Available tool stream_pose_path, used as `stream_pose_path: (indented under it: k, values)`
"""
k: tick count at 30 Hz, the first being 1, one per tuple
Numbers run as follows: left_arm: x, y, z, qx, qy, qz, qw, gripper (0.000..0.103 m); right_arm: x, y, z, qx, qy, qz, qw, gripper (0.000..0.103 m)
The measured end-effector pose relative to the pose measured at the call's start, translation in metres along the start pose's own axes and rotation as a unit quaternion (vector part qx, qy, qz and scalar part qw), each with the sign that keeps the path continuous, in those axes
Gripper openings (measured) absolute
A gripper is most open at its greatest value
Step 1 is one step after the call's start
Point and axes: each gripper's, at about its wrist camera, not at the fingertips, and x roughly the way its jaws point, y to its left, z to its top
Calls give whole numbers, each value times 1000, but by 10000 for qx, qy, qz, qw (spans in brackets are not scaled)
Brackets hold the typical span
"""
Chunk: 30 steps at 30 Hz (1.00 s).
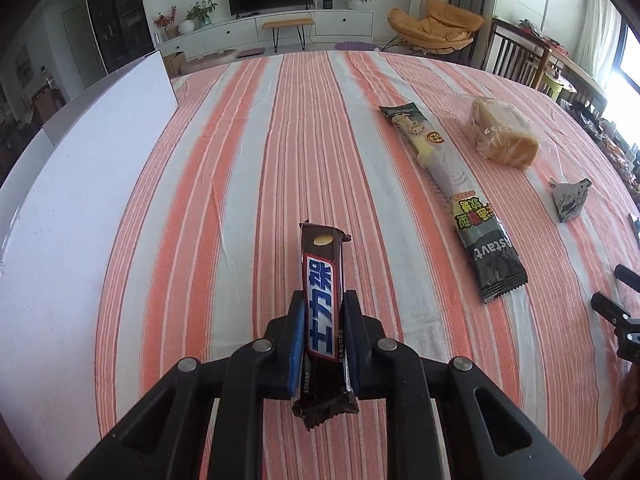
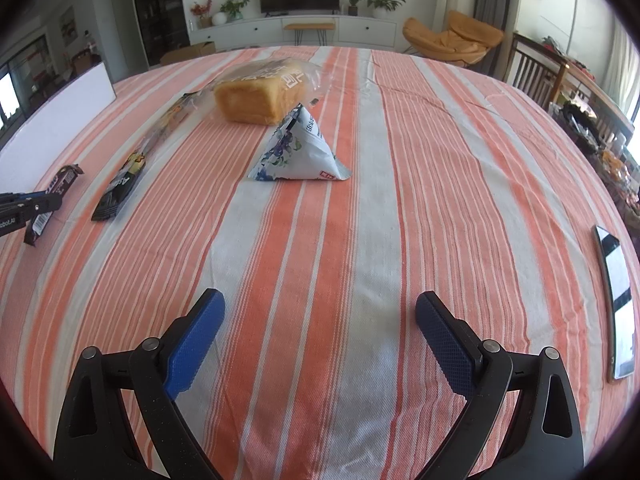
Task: Organize snacks
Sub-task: 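Lower the open left tool around the Snickers bar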
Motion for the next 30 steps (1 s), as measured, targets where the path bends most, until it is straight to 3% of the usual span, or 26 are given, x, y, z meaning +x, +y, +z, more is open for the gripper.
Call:
stream_pose_path:
  k: [2, 3, 4, 6, 9, 18, 25, 30]
  values:
    - [0, 10, -7, -189, -34, -16, 9998, 26, 0, 0, 0, 0, 0, 0, 10000, 98]
    - [2, 13, -10, -260, -23, -7, 9997, 41, 0, 0, 0, 0, 0, 0, 10000, 98]
    - [1, 16, -14, -296, -142, -61, 9994, 45, 0, 0, 0, 0, 0, 0, 10000, 98]
    - [2, 17, -20, -351, -221, 65, 9991, 75, 0, 0, 0, -1, 0, 0, 10000, 98]
    - [4, 16, -24, -274, -391, 284, 9985, 85, 0, 0, 0, -1, 1, 0, 10000, 98]
    - [9, 25, -26, -448, -366, 355, 9977, 101, 0, 0, 0, 1, 1, 3, 10000, 98]
    - [10, 23, -25, -451, -346, 344, 9978, 103, 1, -1, 1, -30, 5, 40, 10000, 98]
    - [10, 23, -25, -454, -345, 344, 9978, 103, 9, -10, 24, 41, 159, 290, 9994, 94]
